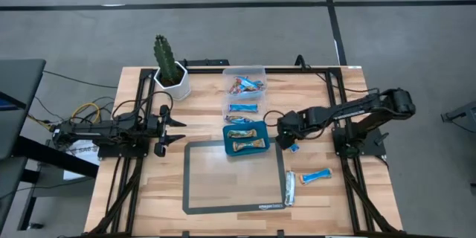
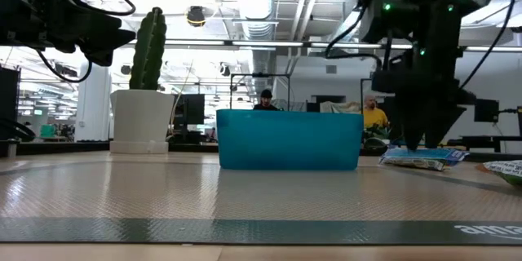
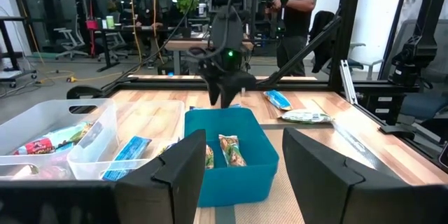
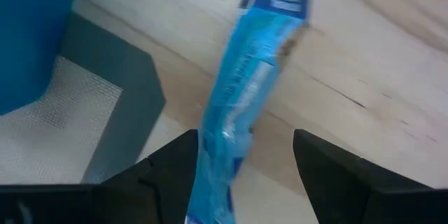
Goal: Pick and place Granola Bars by type
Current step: Put the blue granola bar into the bottom transparent bin, then put the yellow granola bar into the top transparent bin
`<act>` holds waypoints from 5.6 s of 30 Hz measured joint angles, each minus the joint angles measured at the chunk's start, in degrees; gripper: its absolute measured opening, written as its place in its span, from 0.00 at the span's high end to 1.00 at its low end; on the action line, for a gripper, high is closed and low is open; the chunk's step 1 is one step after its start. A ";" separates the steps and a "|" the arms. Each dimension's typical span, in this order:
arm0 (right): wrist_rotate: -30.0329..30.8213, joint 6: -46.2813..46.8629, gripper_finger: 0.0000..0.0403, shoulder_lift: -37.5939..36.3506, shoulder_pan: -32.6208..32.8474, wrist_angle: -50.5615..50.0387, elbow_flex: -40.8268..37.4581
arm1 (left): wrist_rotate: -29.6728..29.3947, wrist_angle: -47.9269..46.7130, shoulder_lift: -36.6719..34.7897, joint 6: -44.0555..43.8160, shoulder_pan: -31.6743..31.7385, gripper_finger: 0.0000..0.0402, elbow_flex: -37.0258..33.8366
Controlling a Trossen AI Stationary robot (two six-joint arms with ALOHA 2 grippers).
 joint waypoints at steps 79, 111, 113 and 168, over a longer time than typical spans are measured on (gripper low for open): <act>-1.63 -71.96 0.76 25.75 -13.77 -7.97 48.70 | 0.05 0.02 -0.01 0.00 0.00 0.54 0.00; -8.42 -25.78 0.54 -10.69 -7.81 -24.23 16.09 | 0.05 0.00 -0.02 0.00 0.00 0.54 0.00; -10.55 -22.77 0.54 -13.56 -4.94 -27.47 13.31 | 0.05 0.02 -0.02 0.00 0.00 0.54 -0.01; -3.31 -25.13 0.49 -2.24 45.21 -7.08 -0.09 | 0.02 0.00 0.00 0.00 0.00 0.54 -0.02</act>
